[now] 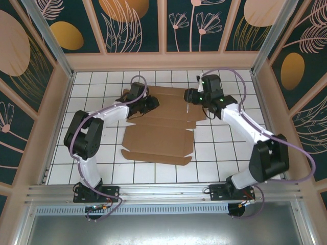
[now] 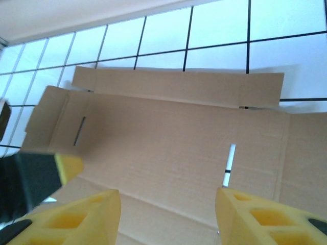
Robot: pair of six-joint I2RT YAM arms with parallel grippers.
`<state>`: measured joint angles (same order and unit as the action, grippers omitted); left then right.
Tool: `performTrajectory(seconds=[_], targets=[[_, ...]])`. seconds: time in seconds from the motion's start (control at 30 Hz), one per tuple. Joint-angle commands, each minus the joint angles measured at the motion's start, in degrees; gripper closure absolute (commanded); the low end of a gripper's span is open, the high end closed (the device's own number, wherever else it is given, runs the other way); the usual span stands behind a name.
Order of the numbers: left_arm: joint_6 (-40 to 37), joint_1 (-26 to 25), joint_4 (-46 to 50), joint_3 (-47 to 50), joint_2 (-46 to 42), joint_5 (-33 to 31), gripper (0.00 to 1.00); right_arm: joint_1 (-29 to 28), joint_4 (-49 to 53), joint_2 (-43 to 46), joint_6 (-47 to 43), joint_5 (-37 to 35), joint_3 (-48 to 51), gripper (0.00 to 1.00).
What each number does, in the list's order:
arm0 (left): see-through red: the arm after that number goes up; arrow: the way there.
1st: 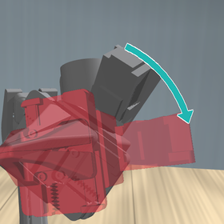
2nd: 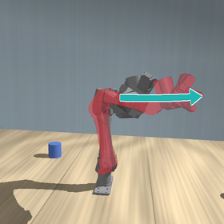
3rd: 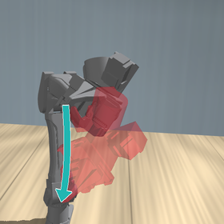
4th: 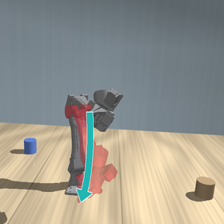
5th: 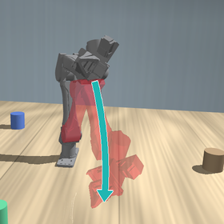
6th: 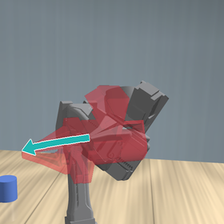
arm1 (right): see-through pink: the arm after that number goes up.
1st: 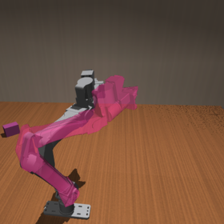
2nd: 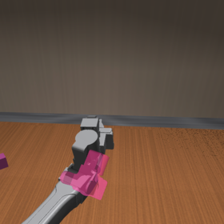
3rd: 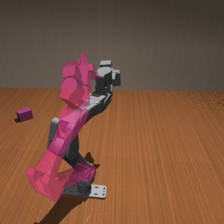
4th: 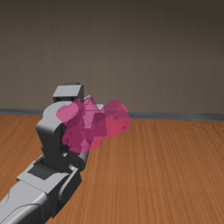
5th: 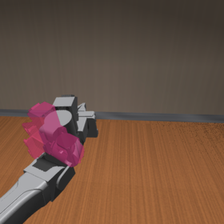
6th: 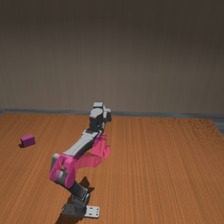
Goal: Fold the paper box
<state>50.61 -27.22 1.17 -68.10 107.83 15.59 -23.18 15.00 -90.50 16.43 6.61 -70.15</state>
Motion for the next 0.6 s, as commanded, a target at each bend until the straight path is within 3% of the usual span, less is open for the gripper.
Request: performTrajectory(seconds=[0.0,0.1,0.3,0.57], targets=[[2.44,-0.11,0.4,1.78,0.88,-0.87,0.75,0.14,2.15,-8.16,-1.86,4.34,-3.79,0.48],[3.14,-0.04,1.24,0.9,3.14,-0.87,0.76,-0.38,3.04,-14.95,-1.75,6.75,-7.42,0.49],[5.55,-0.01,-0.2,2.55,5.69,-0.1,0.78,-0.76,5.28,-24.51,-5.06,1.32,-10.54,0.5],[8.3,3.02,-1.08,4.38,8.28,0.85,0.79,0.01,5.88,-28.02,-5.55,-1.66,-9.76,0.52]])
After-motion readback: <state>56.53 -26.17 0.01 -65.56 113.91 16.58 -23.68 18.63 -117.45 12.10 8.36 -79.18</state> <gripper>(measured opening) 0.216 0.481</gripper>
